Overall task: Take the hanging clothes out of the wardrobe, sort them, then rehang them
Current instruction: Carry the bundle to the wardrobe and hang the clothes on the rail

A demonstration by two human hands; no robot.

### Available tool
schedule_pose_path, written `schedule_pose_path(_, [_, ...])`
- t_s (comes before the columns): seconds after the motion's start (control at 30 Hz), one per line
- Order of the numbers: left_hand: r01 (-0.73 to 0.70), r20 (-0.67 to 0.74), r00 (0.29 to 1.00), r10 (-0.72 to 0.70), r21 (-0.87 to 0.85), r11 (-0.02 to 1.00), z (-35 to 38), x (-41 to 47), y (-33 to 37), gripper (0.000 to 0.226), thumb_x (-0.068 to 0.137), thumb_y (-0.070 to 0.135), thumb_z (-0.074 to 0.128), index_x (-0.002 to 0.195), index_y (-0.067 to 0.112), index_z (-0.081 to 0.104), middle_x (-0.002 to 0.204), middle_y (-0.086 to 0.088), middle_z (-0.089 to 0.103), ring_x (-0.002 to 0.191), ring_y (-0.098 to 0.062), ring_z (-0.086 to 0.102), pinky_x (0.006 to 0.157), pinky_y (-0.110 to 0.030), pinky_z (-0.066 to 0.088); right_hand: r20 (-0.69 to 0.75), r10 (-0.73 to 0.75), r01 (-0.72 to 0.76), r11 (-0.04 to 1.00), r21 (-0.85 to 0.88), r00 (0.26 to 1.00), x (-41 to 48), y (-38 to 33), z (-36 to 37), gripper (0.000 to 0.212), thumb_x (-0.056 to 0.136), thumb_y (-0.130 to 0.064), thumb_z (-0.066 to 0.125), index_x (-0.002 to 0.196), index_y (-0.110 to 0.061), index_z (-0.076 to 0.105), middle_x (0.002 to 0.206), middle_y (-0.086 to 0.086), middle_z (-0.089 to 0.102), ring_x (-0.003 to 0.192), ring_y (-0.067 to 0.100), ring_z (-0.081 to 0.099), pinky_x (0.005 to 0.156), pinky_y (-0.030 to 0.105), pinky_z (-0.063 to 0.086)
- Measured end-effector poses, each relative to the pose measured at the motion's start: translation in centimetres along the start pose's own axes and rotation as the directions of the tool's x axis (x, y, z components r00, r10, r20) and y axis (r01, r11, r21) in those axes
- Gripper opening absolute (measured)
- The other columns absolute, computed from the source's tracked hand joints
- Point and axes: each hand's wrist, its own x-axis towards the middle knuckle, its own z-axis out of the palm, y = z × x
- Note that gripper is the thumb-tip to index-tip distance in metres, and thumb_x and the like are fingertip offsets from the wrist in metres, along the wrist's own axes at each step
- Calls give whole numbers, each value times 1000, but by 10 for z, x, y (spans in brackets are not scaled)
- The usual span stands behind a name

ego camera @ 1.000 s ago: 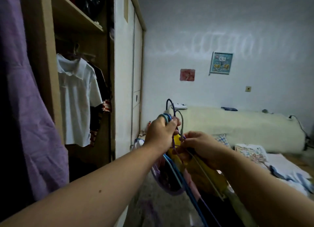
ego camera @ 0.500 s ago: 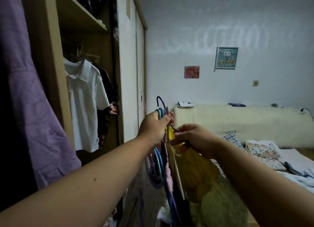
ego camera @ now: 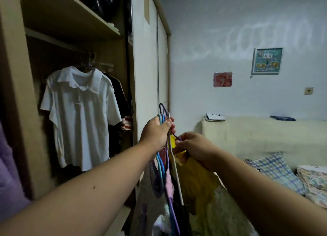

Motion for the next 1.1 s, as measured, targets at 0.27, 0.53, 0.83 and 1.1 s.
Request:
schedule_pose_path(0.27, [-73, -118, 990, 70, -17, 997, 15, 73, -1, 21, 99, 7, 42, 87, 14, 58, 72, 1, 58, 62, -8, 57, 62, -20, 51, 49, -100, 109, 966, -237, 994, 97, -9, -38, 12, 94, -13, 55, 103, -8, 62, 70, -2, 69, 35, 4, 48, 40, 15, 42])
schedule_pose_path(0.53, [-125, -226, 967, 118, -17, 992, 15, 132, -24, 15, 99, 5, 41, 97, 7, 56, 78, 0, 57, 70, -8, 56, 59, -8, 48, 107, -46, 80, 937, -340, 993, 175, 13, -39, 19, 94, -13, 56, 109, -9, 66, 73, -2, 69, 38, 3, 53, 44, 15, 46])
schedule_pose_path(0.83, [-139, -336, 931, 141, 29, 990, -13, 210, -62, 15, 99, 11, 43, 93, 13, 57, 87, 2, 64, 74, -6, 61, 68, -14, 50, 117, -17, 46, 968, -249, 993, 257, 40, -28, 21, 93, -13, 57, 111, -5, 66, 71, -2, 69, 40, 6, 59, 45, 16, 47])
schedule_pose_path(1.1, [-75, -429, 895, 123, 128, 989, -29, 259, -80, 14, 98, 11, 44, 89, 13, 55, 101, -4, 66, 87, -18, 63, 79, -30, 53, 302, -104, 92, 994, 54, 947, 301, -1, -3, 14, 93, -11, 56, 99, -4, 66, 99, 18, 71, 69, 23, 68, 64, 32, 57])
